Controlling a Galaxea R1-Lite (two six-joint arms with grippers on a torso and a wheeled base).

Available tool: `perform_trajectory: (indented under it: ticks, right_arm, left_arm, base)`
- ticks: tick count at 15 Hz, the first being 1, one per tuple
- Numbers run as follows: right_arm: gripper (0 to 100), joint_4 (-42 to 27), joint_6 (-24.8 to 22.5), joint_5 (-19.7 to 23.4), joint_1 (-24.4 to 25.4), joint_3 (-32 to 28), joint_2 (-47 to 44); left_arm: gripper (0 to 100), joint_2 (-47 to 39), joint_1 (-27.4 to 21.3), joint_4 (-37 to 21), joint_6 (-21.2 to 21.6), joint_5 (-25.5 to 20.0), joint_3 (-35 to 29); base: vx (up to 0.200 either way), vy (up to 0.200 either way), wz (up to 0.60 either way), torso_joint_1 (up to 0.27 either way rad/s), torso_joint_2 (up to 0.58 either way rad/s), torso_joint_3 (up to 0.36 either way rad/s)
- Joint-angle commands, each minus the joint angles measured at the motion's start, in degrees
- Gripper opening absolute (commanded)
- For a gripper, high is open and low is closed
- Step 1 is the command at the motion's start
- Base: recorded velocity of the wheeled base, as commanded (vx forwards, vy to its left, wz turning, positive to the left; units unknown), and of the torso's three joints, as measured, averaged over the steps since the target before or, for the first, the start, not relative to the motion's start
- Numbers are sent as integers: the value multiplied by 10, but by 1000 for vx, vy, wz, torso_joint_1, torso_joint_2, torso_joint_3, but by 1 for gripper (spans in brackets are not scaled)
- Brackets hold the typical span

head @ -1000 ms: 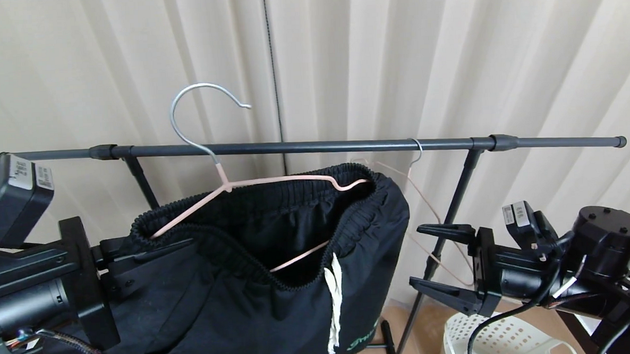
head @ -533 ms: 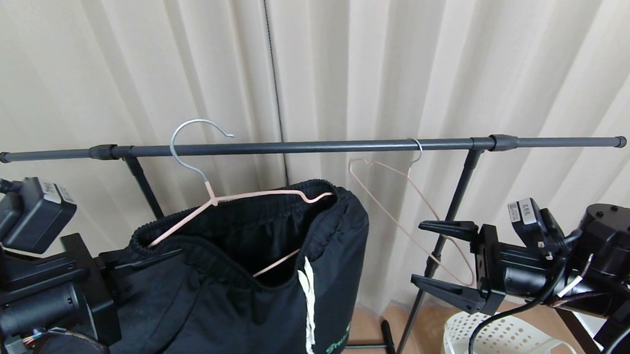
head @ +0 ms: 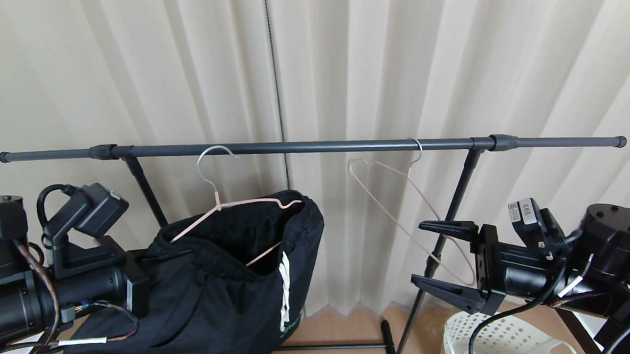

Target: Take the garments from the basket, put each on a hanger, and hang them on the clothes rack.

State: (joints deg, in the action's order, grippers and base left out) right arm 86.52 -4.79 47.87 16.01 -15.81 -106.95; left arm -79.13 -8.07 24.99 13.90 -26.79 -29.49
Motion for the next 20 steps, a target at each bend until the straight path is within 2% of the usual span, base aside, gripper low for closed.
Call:
perform_trajectory:
  ticks: [1,2,3,6,7,8,10,13,17,20]
  right_arm:
    - [100,0,0,0,0,0,-1]
    - [100,1,0,0,0,0,-1]
    - [100,1,0,0,0,-1,-2]
    - [100,1,0,0,0,-1,-3]
    - [100,1,0,0,0,-1,-3]
    - [100,1,0,0,0,-1,-3]
    - [100,1,0,-1,0,-1,-4]
    - [100,1,0,-1,0,-1,-4]
    - [100,1,0,-1,0,-1,-5]
    - [100,1,0,-1,0,-1,-5]
  left_arm:
    - [0,-68,4,29,-20,16,-24]
    - [0,-79,2,38,-24,25,-26]
    - [0,-112,-4,74,-25,43,-30]
    - [0,-163,-12,146,-33,47,-31]
    - [0,-195,-19,169,-35,63,-43]
    - [0,-195,-19,169,-35,63,-43]
    - [0,-249,-42,191,-70,105,-89]
    - [0,-285,-53,194,-98,126,-136]
    - [0,-315,-61,197,-123,126,-175]
    - [0,-336,-61,197,-127,127,-195]
  base:
    - [0,0,0,0,0,0]
    - [0,0,0,0,0,0]
    - [0,0,0,0,0,0]
    - [0,0,0,0,0,0]
    - [0,0,0,0,0,0]
    - [0,0,0,0,0,0]
    - [0,0,0,0,0,0]
    - [0,0,0,0,0,0]
    - [0,0,0,0,0,0]
    - [0,0,0,0,0,0]
